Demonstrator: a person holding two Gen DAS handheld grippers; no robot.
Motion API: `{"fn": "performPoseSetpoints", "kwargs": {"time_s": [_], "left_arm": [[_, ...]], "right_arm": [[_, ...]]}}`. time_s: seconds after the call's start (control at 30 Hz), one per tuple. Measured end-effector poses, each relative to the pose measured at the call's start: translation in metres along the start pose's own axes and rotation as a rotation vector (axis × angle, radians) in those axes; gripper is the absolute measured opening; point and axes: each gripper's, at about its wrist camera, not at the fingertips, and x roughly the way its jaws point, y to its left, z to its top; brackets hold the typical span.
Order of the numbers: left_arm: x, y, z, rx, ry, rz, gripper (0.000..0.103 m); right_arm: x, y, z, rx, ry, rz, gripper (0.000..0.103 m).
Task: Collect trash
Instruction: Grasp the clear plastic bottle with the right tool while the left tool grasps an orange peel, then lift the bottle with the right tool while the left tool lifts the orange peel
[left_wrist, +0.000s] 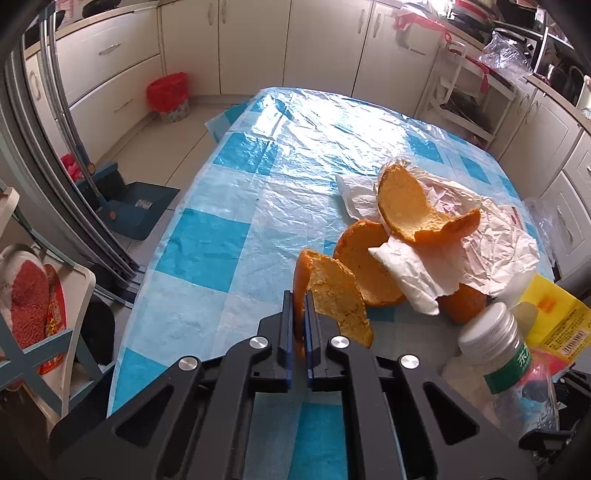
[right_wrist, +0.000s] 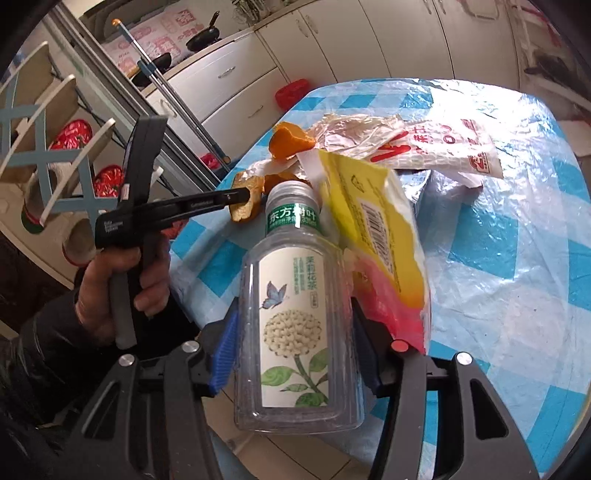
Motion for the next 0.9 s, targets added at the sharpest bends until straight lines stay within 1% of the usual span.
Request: {"fn": "performPoseSetpoints", "kwargs": {"time_s": [0.1,0.2,0.4,0.67,0.7,0.8,0.9], "left_arm": [[-0.012,0.009,-0.006,-0.012,-0.009,-0.012,0.004],[-0.025,0.016,-0.014,-0.029,-0.018,-0.027,0.004],[-0.038,0.023,-0.026,-0.034,-0.029,-0.034,0.004],[-0.045,0.024,-0.037,-0.039,-0.026,-0.059,0.004],[-0.048,0.024,-0.037,-0.042,-0.030,-0.065,0.004],[-0.057,0.027,-0.037,-0.053,-0.045,-0.079,0.004],[-0.069,0.030,-0.036,-0.068,-0.066,-0.095,0.004]], "right_arm": [[-0.006,-0.005,-0.002,0.043,-0.017,0.037,0.054],[-0.010,-0.005,-0.002,0.044,-0.030,0.031,0.054],[-0.005,0.006,-0.006,-0.037,-0.011,-0.075,0.054],[0.004,0.019,-0.009,-0.151,0.004,-0.170,0.054],[0.004,0.019,-0.010,-0.146,-0.002,-0.167,0.054],[0.000,0.010,-0.011,-0.098,-0.014,-0.122,0.054],[-0.007,0.004,-0.011,-0.043,-0.035,-0.058,0.054]]}}
